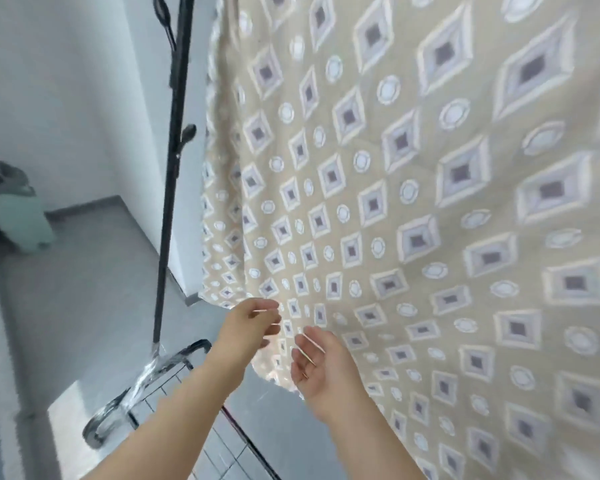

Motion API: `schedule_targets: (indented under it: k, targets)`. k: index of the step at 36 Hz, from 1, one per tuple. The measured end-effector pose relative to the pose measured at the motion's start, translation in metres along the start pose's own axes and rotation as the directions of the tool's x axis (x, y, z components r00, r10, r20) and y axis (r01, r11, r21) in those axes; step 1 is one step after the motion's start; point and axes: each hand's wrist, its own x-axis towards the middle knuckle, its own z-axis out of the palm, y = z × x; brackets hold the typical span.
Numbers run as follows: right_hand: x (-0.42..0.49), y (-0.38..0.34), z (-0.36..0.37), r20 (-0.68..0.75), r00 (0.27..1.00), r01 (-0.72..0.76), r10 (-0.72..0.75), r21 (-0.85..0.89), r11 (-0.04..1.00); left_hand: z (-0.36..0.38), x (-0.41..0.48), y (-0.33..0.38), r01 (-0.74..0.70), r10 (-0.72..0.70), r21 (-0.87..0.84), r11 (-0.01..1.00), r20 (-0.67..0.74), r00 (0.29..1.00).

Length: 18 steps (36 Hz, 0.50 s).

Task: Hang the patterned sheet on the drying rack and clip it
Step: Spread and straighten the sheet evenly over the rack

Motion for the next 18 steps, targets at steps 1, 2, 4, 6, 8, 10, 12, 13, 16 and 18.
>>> schedule_targets:
  k: [1, 2, 4, 6, 8, 10, 12, 13, 16, 18]
  targets:
    - [-0.011, -0.007, 0.007, 0.026, 0.999, 0.025, -0.025, -0.027, 0.999, -0.002, -0.008, 0.014, -0.024, 0.024, -0.006, 1.0, 0.002, 1.0]
    - [-0.021, -0.014, 0.014, 0.048, 0.998, 0.052, -0.05, -0.054, 0.997, -0.004, -0.015, 0.027, -0.051, 0.051, -0.005, 0.999, 0.002, 0.999]
    - [-0.039, -0.029, 0.028, 0.094, 0.991, 0.108, -0.098, -0.106, 0.988, -0.009, -0.027, 0.055, -0.111, 0.111, -0.004, 0.994, -0.002, 0.994]
    - [-0.057, -0.048, 0.045, 0.148, 0.977, 0.176, -0.152, -0.159, 0.971, -0.015, -0.035, 0.085, -0.177, 0.177, -0.004, 0.984, -0.006, 0.984]
    - [-0.072, -0.07, 0.063, 0.207, 0.956, 0.251, -0.21, -0.2, 0.947, -0.019, -0.04, 0.116, -0.244, 0.244, 0.0, 0.97, -0.002, 0.97]
    - [-0.087, -0.094, 0.081, 0.255, 0.924, 0.339, -0.283, -0.21, 0.917, -0.022, -0.041, 0.148, -0.313, 0.313, 0.008, 0.95, 0.001, 0.95]
    - [-0.101, -0.116, 0.101, 0.299, 0.883, 0.43, -0.361, -0.212, 0.877, -0.025, -0.04, 0.181, -0.385, 0.385, 0.01, 0.923, 0.014, 0.923]
    - [-0.107, -0.127, 0.112, 0.322, 0.86, 0.475, -0.397, -0.214, 0.854, -0.027, -0.038, 0.198, -0.423, 0.423, 0.012, 0.906, 0.024, 0.906]
    - [-0.119, -0.152, 0.143, 0.365, 0.794, 0.582, -0.486, -0.225, 0.782, -0.033, -0.029, 0.24, -0.514, 0.513, 0.018, 0.858, 0.048, 0.857]
    - [-0.122, -0.164, 0.163, 0.379, 0.76, 0.631, -0.528, -0.236, 0.739, -0.039, -0.02, 0.264, -0.558, 0.556, 0.019, 0.83, 0.062, 0.829]
